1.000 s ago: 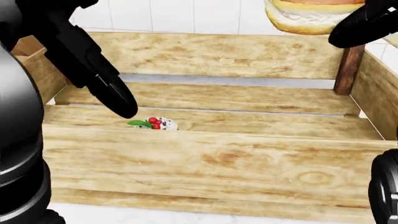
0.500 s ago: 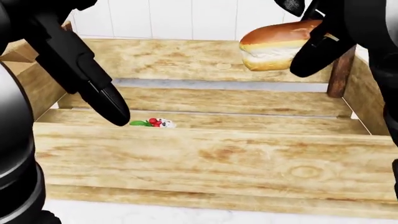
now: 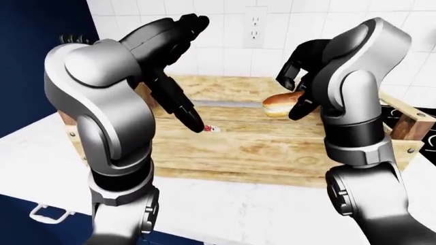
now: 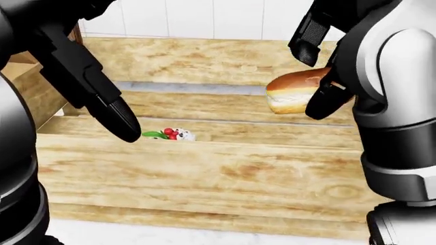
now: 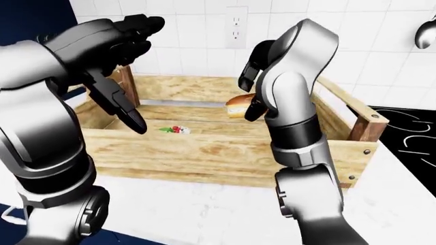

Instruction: Move the dessert items from the plate to the tray.

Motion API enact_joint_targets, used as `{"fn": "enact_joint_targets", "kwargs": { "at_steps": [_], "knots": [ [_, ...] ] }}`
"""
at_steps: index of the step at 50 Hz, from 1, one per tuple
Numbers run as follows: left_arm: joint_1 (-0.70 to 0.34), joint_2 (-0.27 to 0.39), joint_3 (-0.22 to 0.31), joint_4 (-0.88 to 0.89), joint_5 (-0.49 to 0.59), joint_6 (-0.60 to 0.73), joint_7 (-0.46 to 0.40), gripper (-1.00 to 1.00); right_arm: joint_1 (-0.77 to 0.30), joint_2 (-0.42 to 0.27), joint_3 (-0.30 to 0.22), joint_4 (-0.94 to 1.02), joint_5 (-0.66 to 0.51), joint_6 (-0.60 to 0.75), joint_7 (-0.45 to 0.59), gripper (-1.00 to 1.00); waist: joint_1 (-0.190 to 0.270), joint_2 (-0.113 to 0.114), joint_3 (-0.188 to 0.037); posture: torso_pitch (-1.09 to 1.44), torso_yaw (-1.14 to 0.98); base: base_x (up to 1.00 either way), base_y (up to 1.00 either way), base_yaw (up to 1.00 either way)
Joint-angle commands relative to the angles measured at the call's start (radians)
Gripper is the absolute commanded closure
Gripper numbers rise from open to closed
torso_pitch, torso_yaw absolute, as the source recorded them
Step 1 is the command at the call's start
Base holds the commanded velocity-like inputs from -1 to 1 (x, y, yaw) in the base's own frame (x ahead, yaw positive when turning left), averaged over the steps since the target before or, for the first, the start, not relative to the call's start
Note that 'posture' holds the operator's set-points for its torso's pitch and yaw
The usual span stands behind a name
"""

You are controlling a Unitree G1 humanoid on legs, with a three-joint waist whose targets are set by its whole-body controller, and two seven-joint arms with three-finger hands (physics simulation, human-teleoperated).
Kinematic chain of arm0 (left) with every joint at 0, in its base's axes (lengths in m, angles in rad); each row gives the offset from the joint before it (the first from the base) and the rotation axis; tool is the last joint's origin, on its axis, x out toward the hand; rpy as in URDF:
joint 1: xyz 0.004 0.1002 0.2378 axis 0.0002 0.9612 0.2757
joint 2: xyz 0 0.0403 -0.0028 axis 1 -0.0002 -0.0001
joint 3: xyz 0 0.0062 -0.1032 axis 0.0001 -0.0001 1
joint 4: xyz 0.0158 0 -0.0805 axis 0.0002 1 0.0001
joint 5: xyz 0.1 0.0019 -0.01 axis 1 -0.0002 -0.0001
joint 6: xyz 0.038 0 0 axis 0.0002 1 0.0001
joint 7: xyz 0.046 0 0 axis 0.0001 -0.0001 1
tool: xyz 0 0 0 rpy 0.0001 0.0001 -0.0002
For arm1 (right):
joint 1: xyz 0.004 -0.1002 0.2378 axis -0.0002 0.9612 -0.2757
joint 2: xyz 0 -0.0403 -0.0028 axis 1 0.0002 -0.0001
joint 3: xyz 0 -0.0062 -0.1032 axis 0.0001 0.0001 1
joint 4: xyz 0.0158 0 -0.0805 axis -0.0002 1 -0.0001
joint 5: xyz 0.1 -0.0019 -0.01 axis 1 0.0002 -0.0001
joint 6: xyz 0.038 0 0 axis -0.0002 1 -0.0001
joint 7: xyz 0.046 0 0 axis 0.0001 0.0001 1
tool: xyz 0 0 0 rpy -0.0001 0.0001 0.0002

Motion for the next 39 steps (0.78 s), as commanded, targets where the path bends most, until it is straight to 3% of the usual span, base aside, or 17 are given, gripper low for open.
{"fn": "enact_joint_targets", "kwargs": {
  "at_steps": [1, 4, 8, 10, 17, 21, 27, 30, 33, 35, 39],
  "knots": [
    [-0.038, 0.012, 0.01, -0.006, 0.003, -0.008, 0.017, -1.0, -0.03, 0.01, -0.027, -0.023, -0.041, -0.035, 0.0, 0.51, 0.001, -0.001, -0.015, -0.51, 0.0, 0.0, 0.0, 0.0],
    [-0.04, 0.015, 0.009, -0.006, 0.001, -0.006, 0.017, -1.0, -0.025, 0.023, -0.042, -0.021, -0.052, -0.055, 0.0, -0.15, 0.0, -0.001, -0.017, -0.51, 0.0, 0.0, 0.0, 0.0],
    [-0.042, 0.022, 0.011, -0.005, -0.005, -0.009, 0.017, -1.0, -0.027, 0.024, -0.043, -0.015, -0.052, -0.063, 0.0, -0.55, 0.001, 0.0, -0.019, -0.51, 0.0, 0.0, 0.0, 0.0],
    [-0.044, 0.024, 0.014, -0.001, -0.009, -0.012, 0.02, -1.0, -0.033, 0.017, -0.036, -0.01, -0.048, -0.067, 0.0, -0.96, 0.001, 0.001, -0.02, -0.51, 0.0, 0.0, 0.0, 0.0],
    [-0.064, 0.041, 0.019, -0.002, -0.008, -0.004, 0.003, -1.0, -0.113, -0.084, 0.027, 0.027, 0.046, -0.038, 0.0, -1.0, -0.001, -0.002, -0.016, -0.51, 0.0, 0.0, 0.0, 0.0],
    [-0.073, 0.05, 0.018, -0.005, -0.007, 0.002, -0.006, -1.0, -0.178, -0.193, 0.111, 0.023, 0.166, 0.022, 0.0, -1.0, -0.002, -0.006, -0.013, -0.51, 0.0, 0.0, 0.0, 0.0],
    [-0.089, 0.066, 0.028, -0.003, -0.012, 0.006, -0.012, -1.0, -0.224, -0.458, 0.246, -0.114, 0.427, 0.139, 0.0, -1.0, -0.001, -0.014, -0.006, -0.51, 0.0, 0.0, 0.0, 0.0],
    [-0.087, 0.075, 0.033, -0.017, -0.013, 0.011, -0.02, -1.0, -0.219, -0.609, 0.265, -0.231, 0.552, 0.184, 0.0, -1.0, -0.001, -0.018, 0.0, -0.51, 0.0, 0.0, 0.0, 0.0],
    [-0.088, 0.085, 0.028, -0.042, 0.0, 0.025, -0.04, -1.0, -0.192, -0.754, 0.233, -0.359, 0.669, 0.228, 0.0, -1.0, 0.001, -0.022, 0.006, -0.51, 0.0, 0.0, 0.0, 0.0],
    [-0.08, 0.095, 0.034, -0.075, 0.007, 0.034, -0.055, -1.0, -0.117, -0.866, 0.144, -0.475, 0.756, 0.259, 0.0, -1.0, 0.001, -0.025, 0.01, -0.51, 0.0, 0.0, 0.0, 0.0],
    [-0.057, 0.123, 0.046, -0.147, 0.033, 0.047, -0.102, -1.0, 0.016, -0.978, -0.048, -0.593, 0.851, 0.283, 0.0, -1.0, 0.0, -0.03, 0.015, -0.51, 0.0, 0.0, 0.0, 0.0]
  ]
}}
